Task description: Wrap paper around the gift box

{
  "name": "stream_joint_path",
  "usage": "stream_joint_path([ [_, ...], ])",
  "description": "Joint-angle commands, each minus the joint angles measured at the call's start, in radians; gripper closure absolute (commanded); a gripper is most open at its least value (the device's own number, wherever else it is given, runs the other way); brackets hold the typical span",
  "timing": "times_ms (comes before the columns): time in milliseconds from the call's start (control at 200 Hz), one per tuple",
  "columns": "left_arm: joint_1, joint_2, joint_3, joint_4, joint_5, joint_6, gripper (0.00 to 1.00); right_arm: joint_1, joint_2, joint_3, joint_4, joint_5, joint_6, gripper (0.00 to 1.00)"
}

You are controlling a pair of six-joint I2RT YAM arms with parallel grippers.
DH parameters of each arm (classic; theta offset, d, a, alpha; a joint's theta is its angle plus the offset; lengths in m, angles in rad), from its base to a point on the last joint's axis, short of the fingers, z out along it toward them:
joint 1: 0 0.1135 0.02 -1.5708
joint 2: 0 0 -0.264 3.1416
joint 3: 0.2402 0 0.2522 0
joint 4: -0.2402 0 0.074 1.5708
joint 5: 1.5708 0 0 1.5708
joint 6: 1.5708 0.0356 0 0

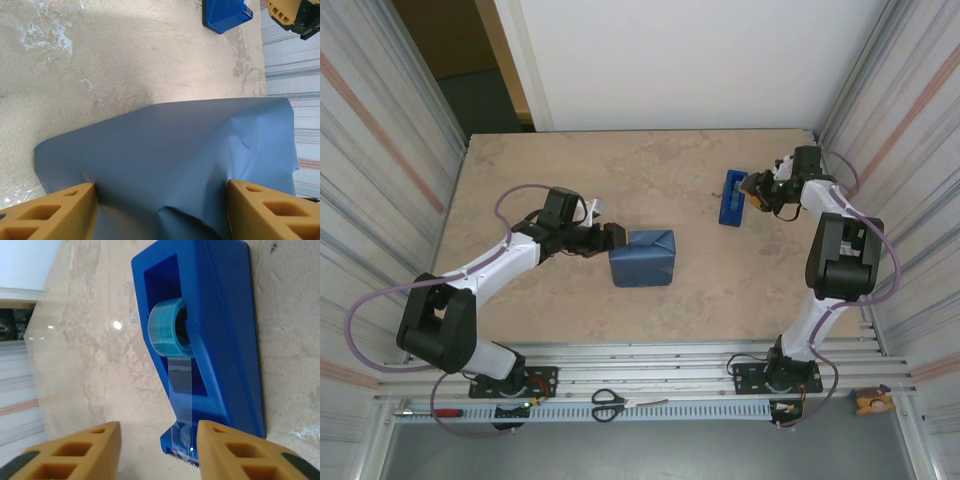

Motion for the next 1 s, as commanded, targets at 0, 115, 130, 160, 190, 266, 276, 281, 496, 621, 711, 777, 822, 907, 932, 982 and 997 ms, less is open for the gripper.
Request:
stream_joint_path([
  [0,-0.016,0.029,-0.012,-0.076,-0.008,0.033,0.34,0.001,0.060,0.041,-0.015,-0.069,0.013,0.62],
  [115,-0.016,0.029,-0.013,-0.078,-0.008,0.035,0.34,-0.001,0.111,0.075,-0.061,-0.107,0.016,0.70],
  [130,-0.016,0.029,-0.014,-0.076,-0.009,0.036,0.34,-0.001,0.114,0.074,-0.060,-0.109,0.015,0.68],
  [160,-0.016,0.028,-0.015,-0.076,-0.009,0.034,0.34,-0.001,0.117,0.074,-0.059,-0.110,0.015,0.67],
  [190,-0.016,0.029,-0.016,-0.076,-0.009,0.034,0.34,-0.001,0.123,0.075,-0.063,-0.109,0.017,0.68],
  [266,-0.016,0.029,-0.016,-0.074,-0.008,0.034,0.34,-0.001,0.133,0.076,-0.066,-0.109,0.018,0.69],
  [276,-0.016,0.029,-0.016,-0.073,-0.008,0.033,0.34,-0.001,0.133,0.076,-0.066,-0.109,0.018,0.70],
  [281,-0.016,0.029,-0.016,-0.073,-0.007,0.033,0.34,-0.001,0.134,0.076,-0.066,-0.109,0.019,0.70],
  [496,-0.016,0.029,-0.018,-0.073,-0.006,0.034,0.34,-0.001,0.156,0.077,-0.068,-0.135,0.024,0.76],
  [621,-0.016,0.030,-0.019,-0.073,-0.007,0.033,0.34,-0.004,0.154,0.069,-0.063,-0.139,0.025,0.81],
  [711,-0.016,0.031,-0.019,-0.073,-0.003,0.033,0.34,-0.007,0.155,0.069,-0.062,-0.144,0.025,0.83],
  [777,-0.016,0.030,-0.022,-0.072,-0.005,0.034,0.34,-0.009,0.155,0.069,-0.063,-0.150,0.025,0.87],
  [822,-0.016,0.029,-0.024,-0.072,-0.005,0.034,0.34,-0.009,0.155,0.069,-0.059,-0.157,0.025,0.87],
  [907,-0.016,0.029,-0.025,-0.072,-0.006,0.033,0.34,-0.009,0.155,0.069,-0.059,-0.155,0.025,0.89],
  [932,-0.016,0.029,-0.025,-0.072,-0.005,0.034,0.34,-0.009,0.152,0.069,-0.059,-0.154,0.026,0.89],
  [982,-0.016,0.027,-0.026,-0.072,-0.005,0.034,0.34,-0.010,0.151,0.070,-0.058,-0.156,0.028,0.89],
  [997,-0.016,0.027,-0.026,-0.072,-0.006,0.033,0.34,-0.010,0.149,0.070,-0.058,-0.155,0.028,0.90],
])
